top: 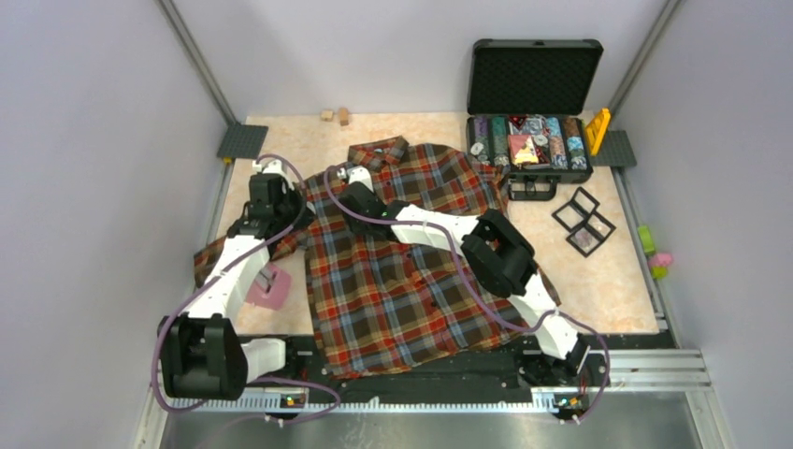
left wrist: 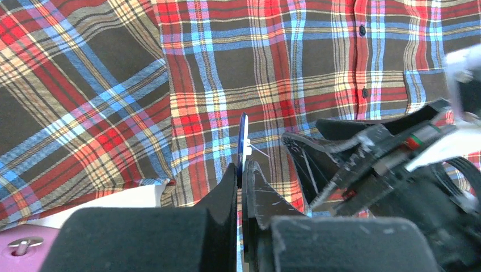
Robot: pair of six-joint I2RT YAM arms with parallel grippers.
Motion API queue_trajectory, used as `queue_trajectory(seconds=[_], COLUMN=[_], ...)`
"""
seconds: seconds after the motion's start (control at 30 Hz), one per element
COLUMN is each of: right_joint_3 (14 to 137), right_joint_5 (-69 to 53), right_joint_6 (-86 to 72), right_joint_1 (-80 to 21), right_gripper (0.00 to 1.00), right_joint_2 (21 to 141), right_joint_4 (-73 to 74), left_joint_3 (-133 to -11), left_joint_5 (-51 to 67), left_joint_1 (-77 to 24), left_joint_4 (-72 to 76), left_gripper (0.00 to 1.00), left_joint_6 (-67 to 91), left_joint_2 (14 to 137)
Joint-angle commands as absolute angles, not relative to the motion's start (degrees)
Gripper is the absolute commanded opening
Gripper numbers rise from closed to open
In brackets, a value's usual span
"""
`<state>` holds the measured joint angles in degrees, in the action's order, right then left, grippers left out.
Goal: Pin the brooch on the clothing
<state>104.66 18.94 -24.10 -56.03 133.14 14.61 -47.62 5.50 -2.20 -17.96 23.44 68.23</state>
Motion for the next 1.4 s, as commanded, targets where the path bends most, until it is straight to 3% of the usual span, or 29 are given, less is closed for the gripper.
queue_trajectory(seconds=[0.0, 0.17, 0.93, 1.17, 1.37], right_joint_3=[101.58, 103.11, 108.05, 105.93, 97.32], right_joint_5=[18.09, 18.76, 19.25, 19.17, 17.95], right_joint_6=[-24.06, -23.28, -24.04, -24.44, -26.42], right_joint_1=[-56.51, -56.36, -55.73, -55.65, -55.01], right_gripper=[0.49, 0.41, 0.33, 0.05, 0.0], right_joint_2=[126.09, 127.96, 135.33, 133.54, 127.95], right_joint_4=[8.84, 9.92, 12.09, 9.65, 1.9], left_joint_3=[-47.34, -47.81, -47.77, -47.6, -47.22], left_joint_5=[7.12, 6.29, 5.89, 6.9, 8.01], left_joint_1=[-2.33, -3.6, -5.71, -5.79, -6.22], left_joint_4=[-14.29, -14.19, -12.1, -11.3, -10.64], left_gripper=[0.0, 0.0, 0.0, 0.0, 0.0], left_joint_6=[24.11, 23.49, 23.53, 23.56, 23.06], left_joint_2=[70.07, 71.98, 76.18, 78.24, 81.14])
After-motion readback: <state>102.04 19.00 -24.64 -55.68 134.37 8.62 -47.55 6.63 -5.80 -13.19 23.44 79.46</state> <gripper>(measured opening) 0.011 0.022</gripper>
